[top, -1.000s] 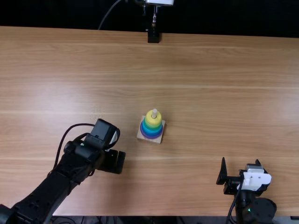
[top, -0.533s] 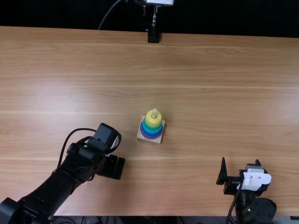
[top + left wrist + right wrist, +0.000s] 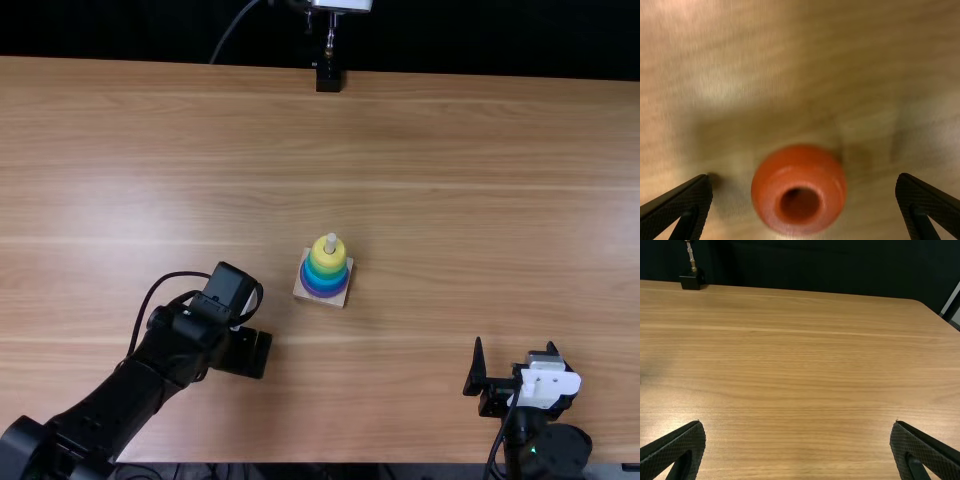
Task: Build the Hanoi tower: stack the rings onto the peg from bottom to top in this color order: purple, dark blue, light blue, dark green, light green, yellow, orange.
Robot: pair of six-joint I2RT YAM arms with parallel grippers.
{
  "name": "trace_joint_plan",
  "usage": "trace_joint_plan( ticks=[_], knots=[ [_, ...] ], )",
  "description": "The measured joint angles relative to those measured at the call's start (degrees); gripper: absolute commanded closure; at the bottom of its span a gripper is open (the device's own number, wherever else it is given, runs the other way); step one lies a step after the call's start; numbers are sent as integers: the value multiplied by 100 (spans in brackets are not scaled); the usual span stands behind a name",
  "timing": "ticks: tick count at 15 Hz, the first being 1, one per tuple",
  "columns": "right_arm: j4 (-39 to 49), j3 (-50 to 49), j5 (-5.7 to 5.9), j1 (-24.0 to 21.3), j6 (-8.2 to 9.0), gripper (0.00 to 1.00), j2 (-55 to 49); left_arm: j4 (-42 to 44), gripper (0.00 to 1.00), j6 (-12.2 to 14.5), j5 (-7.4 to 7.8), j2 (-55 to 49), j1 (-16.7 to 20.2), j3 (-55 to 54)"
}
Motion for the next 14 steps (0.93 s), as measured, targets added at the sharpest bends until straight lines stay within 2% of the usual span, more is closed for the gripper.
trace_joint_plan(
  ticks=[13,14],
  knots=[
    [-2,0,4,0,2,0,0,63,0,2,-2,39,-2,2],
    [0,0,0,0,0,0,0,57,17,0,-4,39,-2,0]
  ],
)
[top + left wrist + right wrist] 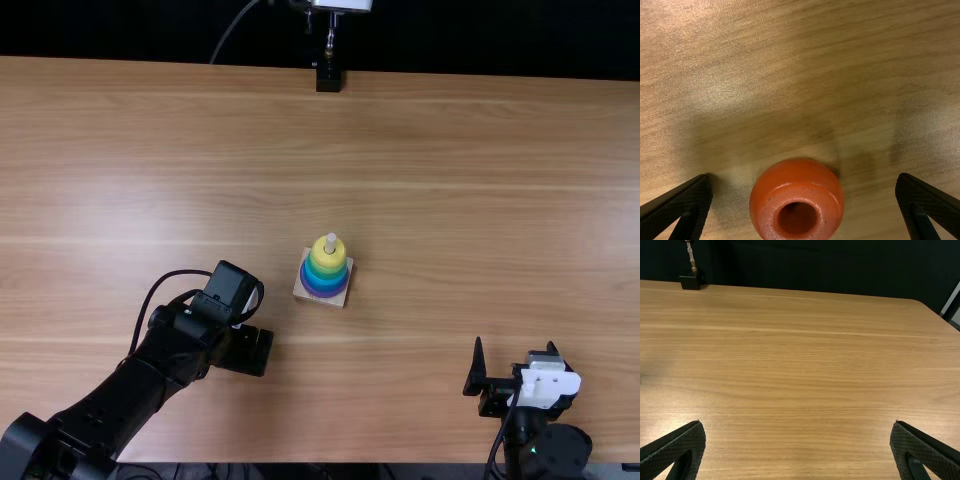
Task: Build the Hanoi tower: stack the rings onto the peg from bottom to top in this color order: purple, dark blue, light blue, dark green, light green, yellow, orange.
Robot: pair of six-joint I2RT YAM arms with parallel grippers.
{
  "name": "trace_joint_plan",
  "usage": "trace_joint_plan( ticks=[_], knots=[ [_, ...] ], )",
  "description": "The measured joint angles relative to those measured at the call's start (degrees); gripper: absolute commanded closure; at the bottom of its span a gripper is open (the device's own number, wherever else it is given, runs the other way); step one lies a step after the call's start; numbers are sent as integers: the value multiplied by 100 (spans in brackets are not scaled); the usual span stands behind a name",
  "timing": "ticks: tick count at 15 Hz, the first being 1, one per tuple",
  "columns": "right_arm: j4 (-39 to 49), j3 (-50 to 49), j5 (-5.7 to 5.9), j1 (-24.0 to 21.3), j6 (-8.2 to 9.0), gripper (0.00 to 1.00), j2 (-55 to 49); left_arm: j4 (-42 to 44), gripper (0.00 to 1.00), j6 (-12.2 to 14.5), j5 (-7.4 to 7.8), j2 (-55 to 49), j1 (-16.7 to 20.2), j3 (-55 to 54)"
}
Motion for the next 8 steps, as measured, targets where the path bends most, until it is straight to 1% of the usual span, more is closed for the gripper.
trace_joint_plan(
  ticks=[1,3,4,5,6,7,8],
  knots=[
    [0,0,2,0,2,0,0,0,29,-2,-13,0,0,-4],
    [0,0,4,0,2,0,0,31,35,4,-59,-37,0,-72],
    [2,0,2,0,0,0,0,7,46,2,-66,-44,0,-74],
    [2,0,2,0,2,0,0,-7,59,2,-72,-46,0,-76],
    [0,0,2,0,0,0,0,-13,69,4,-74,-46,0,-83],
    [2,0,2,0,4,0,0,-7,76,-2,-55,-72,2,-109],
    [2,0,2,0,2,0,0,-17,87,2,-9,-87,2,-125]
  ],
)
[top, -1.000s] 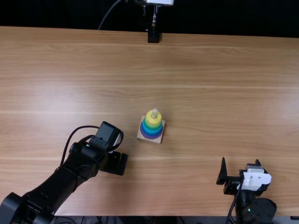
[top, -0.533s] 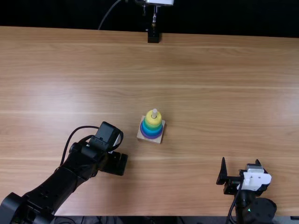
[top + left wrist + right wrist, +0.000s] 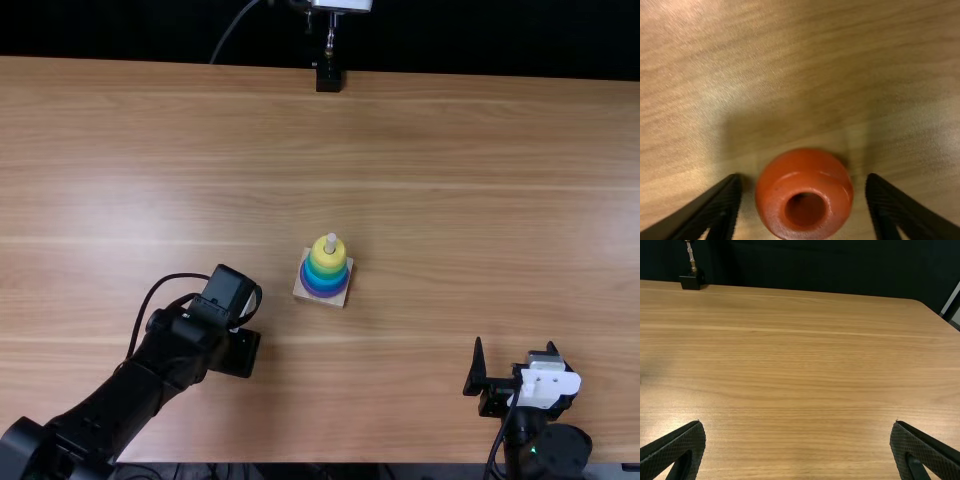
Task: Build the Hanoi tower: stack the rings onto the peg from bottom to top in this color order: purple, dark blue, light blue, dark green, light green, yellow, orange.
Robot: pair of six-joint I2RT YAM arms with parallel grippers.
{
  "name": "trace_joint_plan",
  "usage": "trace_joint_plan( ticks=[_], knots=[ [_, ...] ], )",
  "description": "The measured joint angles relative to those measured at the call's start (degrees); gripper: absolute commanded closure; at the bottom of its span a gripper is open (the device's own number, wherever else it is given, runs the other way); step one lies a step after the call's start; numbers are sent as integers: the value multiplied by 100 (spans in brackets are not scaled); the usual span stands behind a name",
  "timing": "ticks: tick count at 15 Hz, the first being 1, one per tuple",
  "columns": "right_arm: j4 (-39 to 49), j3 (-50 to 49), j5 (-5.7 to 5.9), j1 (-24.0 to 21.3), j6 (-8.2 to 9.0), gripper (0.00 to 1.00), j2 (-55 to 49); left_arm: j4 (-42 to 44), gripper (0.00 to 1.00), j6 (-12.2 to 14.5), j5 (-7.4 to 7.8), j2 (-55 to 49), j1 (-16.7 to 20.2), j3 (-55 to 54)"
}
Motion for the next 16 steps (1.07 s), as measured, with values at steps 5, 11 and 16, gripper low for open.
trace_joint_plan(
  ticks=[5,11,16],
  knots=[
    [-2,0,2,0,2,0,0,-153,100,-4,192,-33,0,-13],
    [0,0,0,0,13,0,0,-1316,100,-9,256,-107,4,1032],
    [-2,0,0,0,13,0,0,-3108,100,-4,251,-105,74,2710]
  ],
)
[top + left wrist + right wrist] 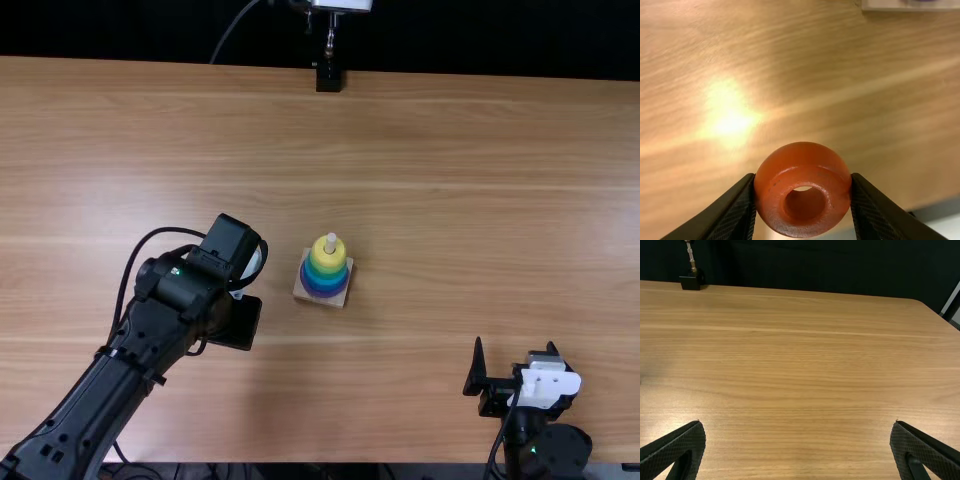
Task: Build the Hanoi tower: stack the rings onto the peg from bottom to top in this color order: purple, dark blue, light blue, dark green, light green, yellow, orange.
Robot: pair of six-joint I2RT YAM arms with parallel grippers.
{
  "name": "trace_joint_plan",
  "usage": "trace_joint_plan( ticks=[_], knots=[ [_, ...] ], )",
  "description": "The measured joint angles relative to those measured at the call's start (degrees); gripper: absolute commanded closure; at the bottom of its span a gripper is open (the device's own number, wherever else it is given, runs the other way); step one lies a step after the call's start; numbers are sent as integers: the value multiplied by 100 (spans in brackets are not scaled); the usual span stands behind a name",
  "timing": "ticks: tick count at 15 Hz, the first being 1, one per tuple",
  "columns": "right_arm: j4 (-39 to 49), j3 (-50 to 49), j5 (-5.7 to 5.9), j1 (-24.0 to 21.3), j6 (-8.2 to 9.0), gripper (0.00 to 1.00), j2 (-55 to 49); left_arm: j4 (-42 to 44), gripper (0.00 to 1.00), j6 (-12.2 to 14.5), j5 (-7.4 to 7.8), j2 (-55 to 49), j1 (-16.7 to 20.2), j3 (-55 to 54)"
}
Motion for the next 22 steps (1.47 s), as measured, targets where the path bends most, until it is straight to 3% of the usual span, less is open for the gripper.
trace_joint_plan(
  ticks=[2,12,22],
  knots=[
    [4,0,0,0,4,0,0,-697,100,0,11,138,63,828],
    [0,0,0,0,2,0,0,-1707,100,-2,4,2072,116,4389],
    [2,0,0,0,4,0,0,-1738,100,-9,24,3045,-699,5847]
  ],
)
